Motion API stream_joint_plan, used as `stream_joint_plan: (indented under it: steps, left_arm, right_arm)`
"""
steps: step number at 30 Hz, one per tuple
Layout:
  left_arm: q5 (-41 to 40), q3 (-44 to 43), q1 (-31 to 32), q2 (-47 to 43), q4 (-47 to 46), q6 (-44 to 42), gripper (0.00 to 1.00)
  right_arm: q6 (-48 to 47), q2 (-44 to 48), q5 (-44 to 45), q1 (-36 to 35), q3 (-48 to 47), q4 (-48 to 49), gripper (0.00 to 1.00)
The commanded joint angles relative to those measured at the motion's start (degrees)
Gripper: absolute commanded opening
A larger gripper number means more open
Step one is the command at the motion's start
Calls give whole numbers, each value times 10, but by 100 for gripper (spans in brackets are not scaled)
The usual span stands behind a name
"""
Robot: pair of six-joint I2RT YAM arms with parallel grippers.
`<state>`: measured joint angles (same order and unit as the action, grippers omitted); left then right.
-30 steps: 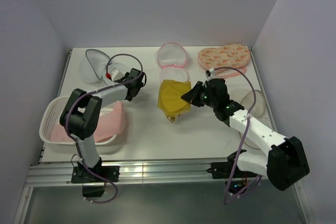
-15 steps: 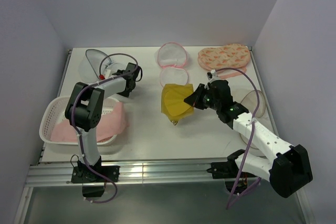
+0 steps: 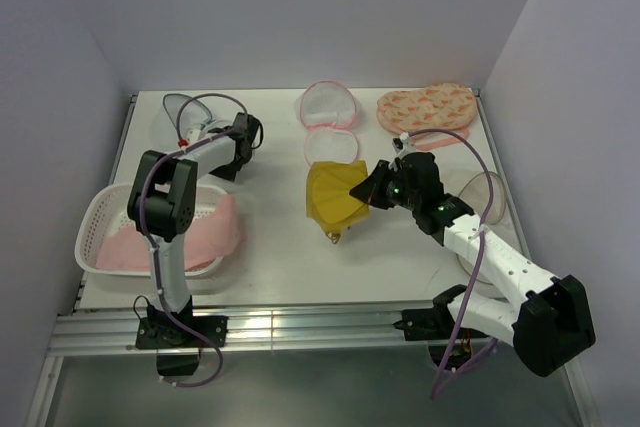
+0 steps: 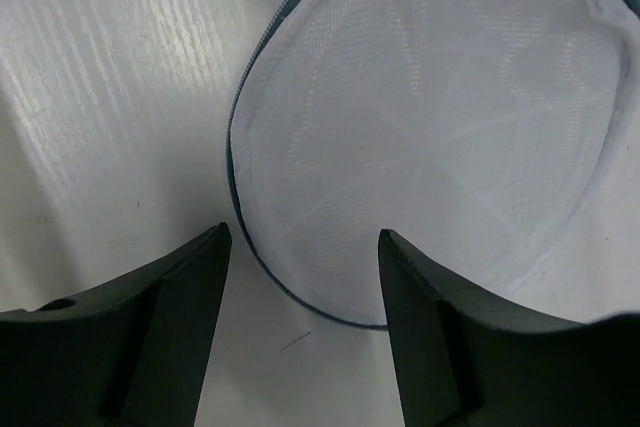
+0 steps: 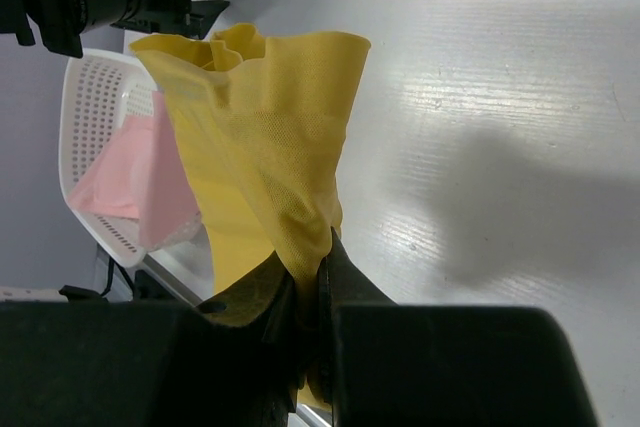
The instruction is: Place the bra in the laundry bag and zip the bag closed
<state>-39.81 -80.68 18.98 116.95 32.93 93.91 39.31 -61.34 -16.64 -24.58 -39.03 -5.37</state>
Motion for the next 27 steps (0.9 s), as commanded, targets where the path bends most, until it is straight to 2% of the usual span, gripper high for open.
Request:
stream_joint_plan:
  steps: [1,5,16,17,20,27]
  left_arm:
    - [-20,-33,-7,21,32,-7,67]
    - [-15,-66,-11,43,50,-18,64]
    - [8,-86,-16,75,47,-43,48]
    - [14,-84,-16,75,40,-53,42]
    - [20,-80,-16,73,28,-67,35]
    - [43,-66,-15,42,-17,-137,2]
  right_arm:
    - [-10,-3,-9,6,-9,11,0]
    - [-7,-4,-12,6,-7,15,0]
    - [-10,3,-19,17,1,18,0]
    - [-10,3,-19,20,2,18,0]
    - [-10,6,-22,23,4,19,0]
    - [-11,8,-24,31,4,20,0]
